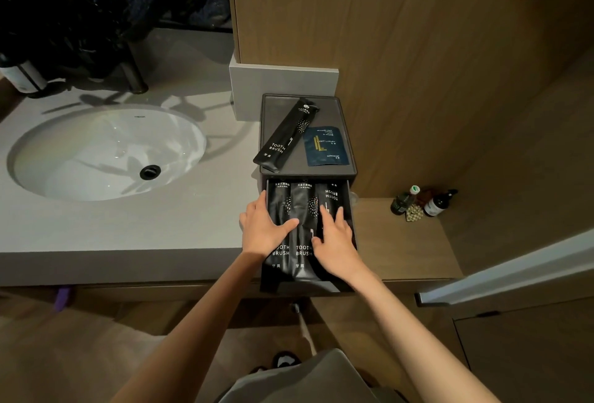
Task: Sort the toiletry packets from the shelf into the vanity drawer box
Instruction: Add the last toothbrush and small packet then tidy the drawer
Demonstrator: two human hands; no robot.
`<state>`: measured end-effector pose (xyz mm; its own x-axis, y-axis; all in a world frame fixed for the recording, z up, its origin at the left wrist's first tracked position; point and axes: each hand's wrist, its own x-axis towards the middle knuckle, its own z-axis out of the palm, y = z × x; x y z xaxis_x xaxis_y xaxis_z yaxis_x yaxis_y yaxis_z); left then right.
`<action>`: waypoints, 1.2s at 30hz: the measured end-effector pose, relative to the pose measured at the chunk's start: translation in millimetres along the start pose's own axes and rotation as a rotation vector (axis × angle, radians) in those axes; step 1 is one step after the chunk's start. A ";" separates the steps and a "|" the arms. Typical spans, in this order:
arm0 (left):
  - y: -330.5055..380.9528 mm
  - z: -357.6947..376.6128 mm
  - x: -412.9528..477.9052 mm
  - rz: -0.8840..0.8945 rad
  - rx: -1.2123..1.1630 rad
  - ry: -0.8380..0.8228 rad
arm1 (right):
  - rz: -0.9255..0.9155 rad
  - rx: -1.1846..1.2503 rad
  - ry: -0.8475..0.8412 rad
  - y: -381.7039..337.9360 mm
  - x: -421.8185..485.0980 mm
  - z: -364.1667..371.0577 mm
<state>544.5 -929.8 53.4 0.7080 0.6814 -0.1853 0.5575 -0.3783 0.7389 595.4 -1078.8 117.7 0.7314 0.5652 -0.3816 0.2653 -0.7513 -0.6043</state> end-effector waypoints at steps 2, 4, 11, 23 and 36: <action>-1.8 0.8 0.8 -0.001 -0.002 0.006 | 0.049 0.076 0.019 -1.1 1.8 4.1; -3.0 2.0 1.1 -0.002 0.001 0.006 | 0.045 0.119 0.077 0.6 2.7 7.2; -6.8 3.0 3.8 -0.004 -0.008 -0.010 | -0.082 0.090 0.183 3.3 -0.7 8.0; -5.2 -2.5 0.6 0.074 0.003 0.008 | -0.115 -0.013 0.202 5.4 2.6 7.4; 51.3 -61.6 27.9 0.192 -0.051 0.405 | -0.349 -0.190 0.323 -16.6 20.9 -57.8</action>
<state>566.2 -891.6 126.0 0.5642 0.7961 0.2190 0.4032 -0.4971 0.7683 642.6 -1074.2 160.2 0.7274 0.6822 0.0740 0.6163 -0.6021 -0.5075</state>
